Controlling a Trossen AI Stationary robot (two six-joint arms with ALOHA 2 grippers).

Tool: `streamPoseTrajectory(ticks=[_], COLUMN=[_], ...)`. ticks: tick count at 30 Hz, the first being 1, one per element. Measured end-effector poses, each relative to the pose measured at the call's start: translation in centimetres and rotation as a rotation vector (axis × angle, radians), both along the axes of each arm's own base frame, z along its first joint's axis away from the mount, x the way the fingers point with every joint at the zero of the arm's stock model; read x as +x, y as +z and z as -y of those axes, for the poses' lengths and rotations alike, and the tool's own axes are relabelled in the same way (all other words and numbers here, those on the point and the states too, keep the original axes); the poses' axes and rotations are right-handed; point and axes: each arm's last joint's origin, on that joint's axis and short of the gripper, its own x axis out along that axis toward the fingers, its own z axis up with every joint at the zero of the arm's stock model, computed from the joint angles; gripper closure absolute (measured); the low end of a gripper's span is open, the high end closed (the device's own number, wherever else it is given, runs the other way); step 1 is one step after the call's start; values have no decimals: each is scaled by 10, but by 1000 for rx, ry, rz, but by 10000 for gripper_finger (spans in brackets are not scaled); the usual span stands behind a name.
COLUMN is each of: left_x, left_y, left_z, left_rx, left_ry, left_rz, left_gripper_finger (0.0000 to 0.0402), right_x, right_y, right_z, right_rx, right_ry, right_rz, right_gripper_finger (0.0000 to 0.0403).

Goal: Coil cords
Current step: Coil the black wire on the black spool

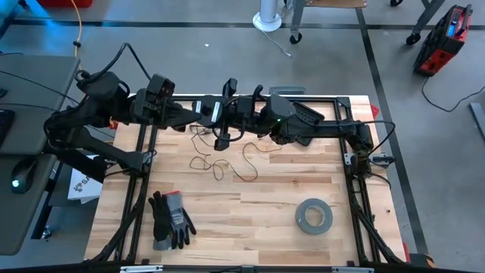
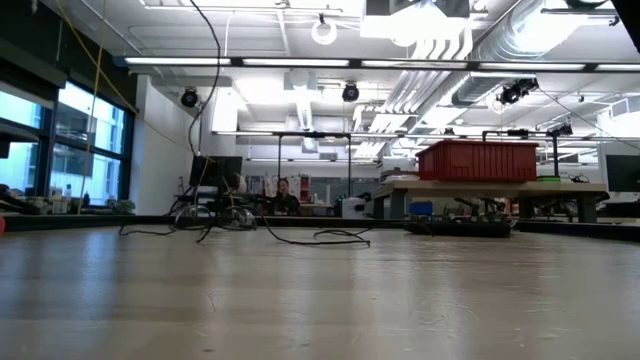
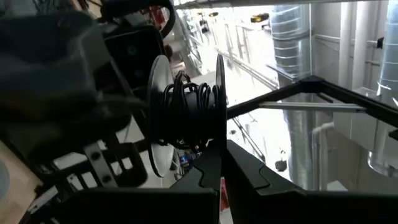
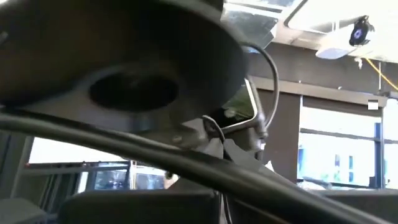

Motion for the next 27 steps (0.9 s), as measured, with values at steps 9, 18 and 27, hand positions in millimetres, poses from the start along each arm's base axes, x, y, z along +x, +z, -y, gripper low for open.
streamPoseTrajectory(ticks=[9,18,27], left_x=[-24,-58,-77], left_y=[-7,-17,-25], left_z=[0,-7,-14], left_rx=[34,130,474], left_ry=[2,135,300], left_rz=[-120,-246,-333], left_gripper_finger=[401,401,401], right_x=[0,1,0], right_y=[-1,-7,-9], right_z=[20,47,57], right_rx=[-73,-115,-144], right_ry=[-85,-162,-189], right_rz=[-14,-93,-145], right_gripper_finger=[403,403,403])
